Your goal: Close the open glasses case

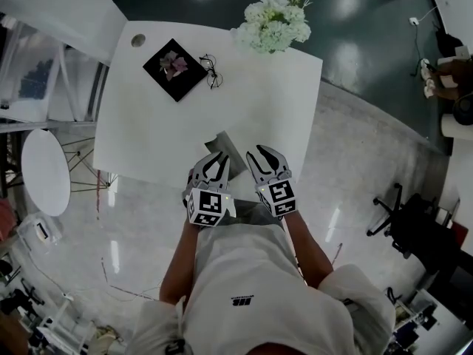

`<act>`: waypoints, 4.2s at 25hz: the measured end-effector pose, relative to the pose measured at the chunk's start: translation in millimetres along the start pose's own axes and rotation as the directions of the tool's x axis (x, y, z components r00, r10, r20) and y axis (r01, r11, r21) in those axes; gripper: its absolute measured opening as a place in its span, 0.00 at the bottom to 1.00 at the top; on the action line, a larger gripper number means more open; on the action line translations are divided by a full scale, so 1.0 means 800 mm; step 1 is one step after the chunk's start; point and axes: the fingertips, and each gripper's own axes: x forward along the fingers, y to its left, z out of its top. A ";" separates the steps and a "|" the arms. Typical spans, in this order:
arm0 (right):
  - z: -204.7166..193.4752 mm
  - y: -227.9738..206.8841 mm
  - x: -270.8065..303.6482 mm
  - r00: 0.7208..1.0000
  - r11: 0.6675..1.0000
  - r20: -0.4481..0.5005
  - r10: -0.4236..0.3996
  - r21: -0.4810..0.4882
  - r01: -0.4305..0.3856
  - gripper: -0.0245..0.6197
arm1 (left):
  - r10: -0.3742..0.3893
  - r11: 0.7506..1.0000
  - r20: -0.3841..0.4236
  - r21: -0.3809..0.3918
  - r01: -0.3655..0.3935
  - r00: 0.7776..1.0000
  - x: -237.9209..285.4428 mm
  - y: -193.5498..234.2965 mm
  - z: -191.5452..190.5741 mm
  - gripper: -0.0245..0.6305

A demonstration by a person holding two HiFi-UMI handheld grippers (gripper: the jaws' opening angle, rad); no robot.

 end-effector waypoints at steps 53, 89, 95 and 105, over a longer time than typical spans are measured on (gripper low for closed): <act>-0.054 0.028 0.063 0.991 0.997 -0.112 0.071 0.023 -0.068 0.20 | -0.070 0.994 -0.132 -0.090 0.058 0.989 0.064 -0.016 -0.083 0.14; -0.053 0.074 0.076 0.989 0.996 -0.129 0.079 -0.024 -0.083 0.20 | -0.034 0.993 -0.150 -0.114 0.016 0.988 0.033 0.012 -0.121 0.14; -0.053 0.082 0.077 0.987 0.995 -0.133 0.087 -0.029 -0.092 0.20 | -0.024 0.993 -0.160 -0.118 0.005 0.987 0.028 0.015 -0.130 0.14; -0.056 0.088 0.083 0.987 0.994 -0.133 0.087 -0.061 -0.096 0.21 | -0.019 0.992 -0.180 -0.126 -0.004 0.983 0.026 0.019 -0.145 0.14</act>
